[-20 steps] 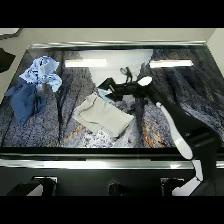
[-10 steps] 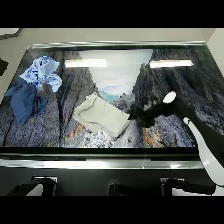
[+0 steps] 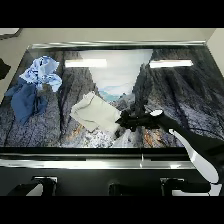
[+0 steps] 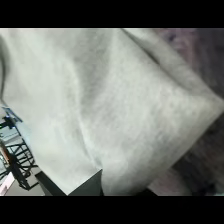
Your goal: Fold the shirts.
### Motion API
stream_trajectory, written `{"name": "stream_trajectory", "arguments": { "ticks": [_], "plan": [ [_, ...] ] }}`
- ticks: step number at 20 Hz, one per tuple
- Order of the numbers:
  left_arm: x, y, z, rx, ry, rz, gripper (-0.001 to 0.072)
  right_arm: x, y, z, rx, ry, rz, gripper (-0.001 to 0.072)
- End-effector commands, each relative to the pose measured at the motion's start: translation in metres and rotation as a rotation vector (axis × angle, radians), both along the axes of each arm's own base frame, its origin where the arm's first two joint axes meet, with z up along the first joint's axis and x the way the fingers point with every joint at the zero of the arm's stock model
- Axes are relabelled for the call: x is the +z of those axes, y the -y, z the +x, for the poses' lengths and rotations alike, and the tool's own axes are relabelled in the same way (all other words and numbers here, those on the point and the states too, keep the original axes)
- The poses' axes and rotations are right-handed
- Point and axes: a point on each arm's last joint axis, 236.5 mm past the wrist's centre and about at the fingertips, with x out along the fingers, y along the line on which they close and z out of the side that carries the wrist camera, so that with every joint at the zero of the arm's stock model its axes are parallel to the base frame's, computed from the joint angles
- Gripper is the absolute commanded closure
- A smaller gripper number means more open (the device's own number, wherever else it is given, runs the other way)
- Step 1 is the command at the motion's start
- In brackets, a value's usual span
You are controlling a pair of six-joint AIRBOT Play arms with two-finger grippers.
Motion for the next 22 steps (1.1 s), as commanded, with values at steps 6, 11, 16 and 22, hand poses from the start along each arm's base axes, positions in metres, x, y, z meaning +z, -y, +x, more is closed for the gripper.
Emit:
{"name": "stream_trajectory", "arguments": {
  "ticks": [6,11,16,22],
  "plan": [
    [-0.027,0.0,0.002,-0.002,-0.074,-0.008,0.0677,0.097,0.19,0.119,-0.299,0.274,-0.102,0.0658],
    [-0.052,0.0,0.0,0.008,-0.133,-0.031,0.0677,0.103,0.399,0.05,-0.552,0.133,-0.314,0.0657],
    [-0.057,0.006,0.0,-0.007,-0.144,-0.031,0.0677,0.058,0.512,-0.113,-0.671,-0.31,-0.573,0.0658],
    [-0.057,0.02,0.0,-0.043,-0.145,-0.028,0.0677,0.0,0.496,-0.217,-0.691,-0.632,-0.585,0.0657]
  ]
}}
